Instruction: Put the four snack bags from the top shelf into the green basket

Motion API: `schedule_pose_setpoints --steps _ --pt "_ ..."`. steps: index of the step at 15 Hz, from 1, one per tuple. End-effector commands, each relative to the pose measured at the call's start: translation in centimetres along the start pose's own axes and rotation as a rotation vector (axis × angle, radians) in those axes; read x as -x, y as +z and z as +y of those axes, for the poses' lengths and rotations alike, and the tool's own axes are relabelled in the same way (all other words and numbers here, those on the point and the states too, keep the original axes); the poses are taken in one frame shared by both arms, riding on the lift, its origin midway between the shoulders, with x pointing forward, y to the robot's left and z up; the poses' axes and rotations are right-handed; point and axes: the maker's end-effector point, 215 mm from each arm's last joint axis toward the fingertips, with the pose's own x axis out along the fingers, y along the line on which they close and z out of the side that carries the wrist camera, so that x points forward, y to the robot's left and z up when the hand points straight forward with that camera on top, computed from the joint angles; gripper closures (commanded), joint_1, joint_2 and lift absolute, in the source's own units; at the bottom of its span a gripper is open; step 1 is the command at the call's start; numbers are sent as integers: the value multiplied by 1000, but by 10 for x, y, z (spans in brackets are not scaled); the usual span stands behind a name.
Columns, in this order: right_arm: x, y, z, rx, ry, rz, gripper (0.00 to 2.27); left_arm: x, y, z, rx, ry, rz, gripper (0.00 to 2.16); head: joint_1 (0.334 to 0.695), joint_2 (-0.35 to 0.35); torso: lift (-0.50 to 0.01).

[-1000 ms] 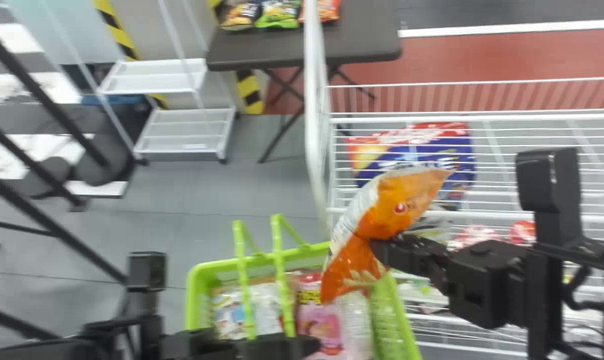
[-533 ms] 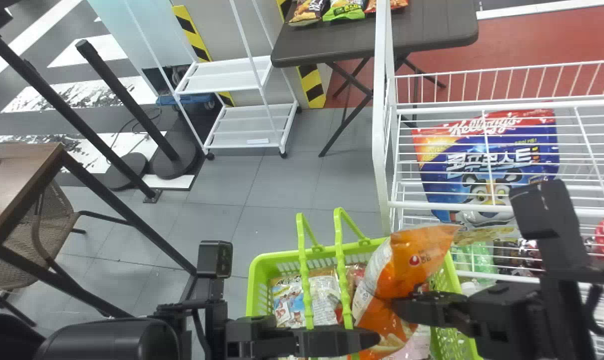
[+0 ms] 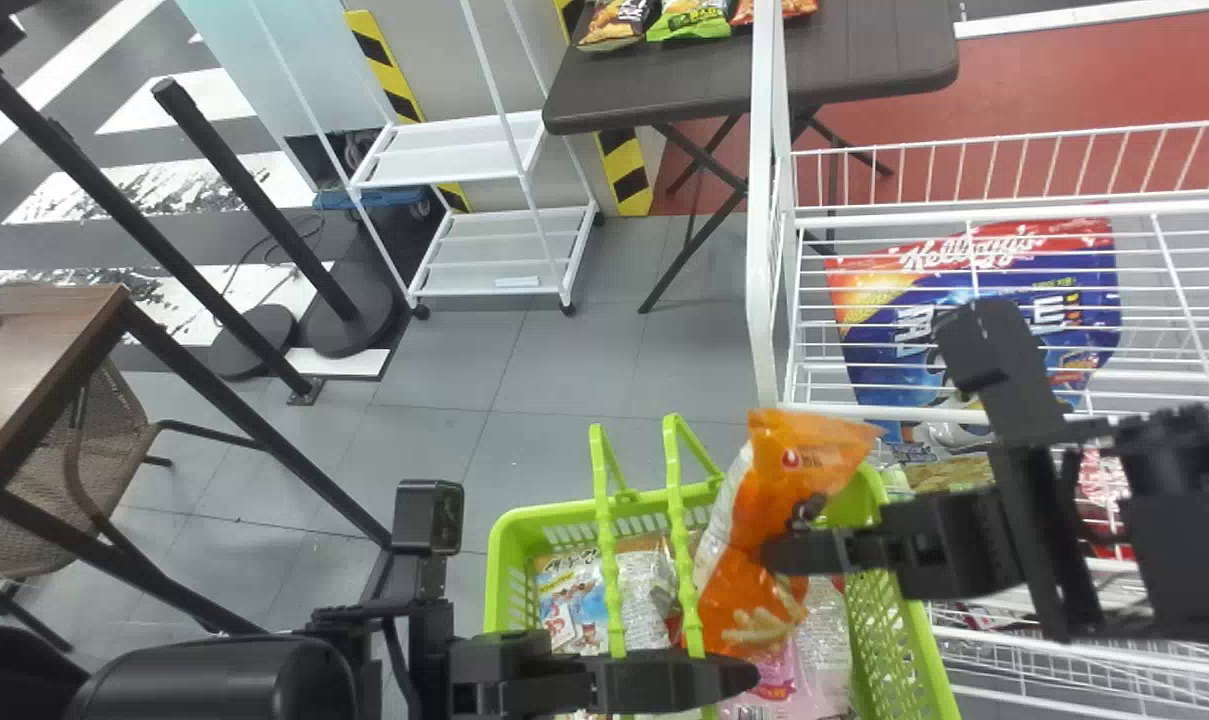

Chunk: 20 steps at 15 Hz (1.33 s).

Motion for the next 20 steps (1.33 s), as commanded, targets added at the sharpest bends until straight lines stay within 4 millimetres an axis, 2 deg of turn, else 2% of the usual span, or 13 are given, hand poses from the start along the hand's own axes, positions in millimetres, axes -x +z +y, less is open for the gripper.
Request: schedule_pose_setpoints --steps 1,2,7,9,11,12,13,15,16,17,18,20 --pt "2 1 2 -17 26 -3 296 0 1 -2 -1 -11 2 2148 695 350 0" --pt "7 6 6 -29 52 -18 -1 -1 1 -2 -2 -12 3 2148 695 350 0" --pt "28 21 20 -21 107 -76 46 -2 4 -3 -6 -14 4 2148 695 350 0" --pt "49 28 24 7 94 -135 46 -1 5 0 -2 -14 0 2148 695 350 0" --pt "83 40 23 48 37 -233 46 -1 7 2 1 -16 -5 2148 695 350 0" --pt "99 41 13 70 -32 -267 46 -1 7 2 2 -19 -7 2148 695 350 0" --pt "110 32 -8 74 -132 -281 46 -2 7 1 7 -27 -10 2148 695 331 0" --pt "119 -1 -63 11 -302 -249 46 -1 8 2 5 -28 -10 2148 695 277 0" --pt "122 -25 -96 -36 -402 -212 46 -1 8 2 6 -28 -11 2148 695 241 0" --pt "129 -34 -130 -56 -512 -236 46 0 7 3 9 -27 -12 2148 695 172 0" --pt "149 -8 -159 -6 -617 -380 46 0 7 4 12 -25 -14 2148 695 135 0" --pt "188 17 -188 82 -741 -587 46 2 7 5 17 -23 -19 2148 695 42 0"
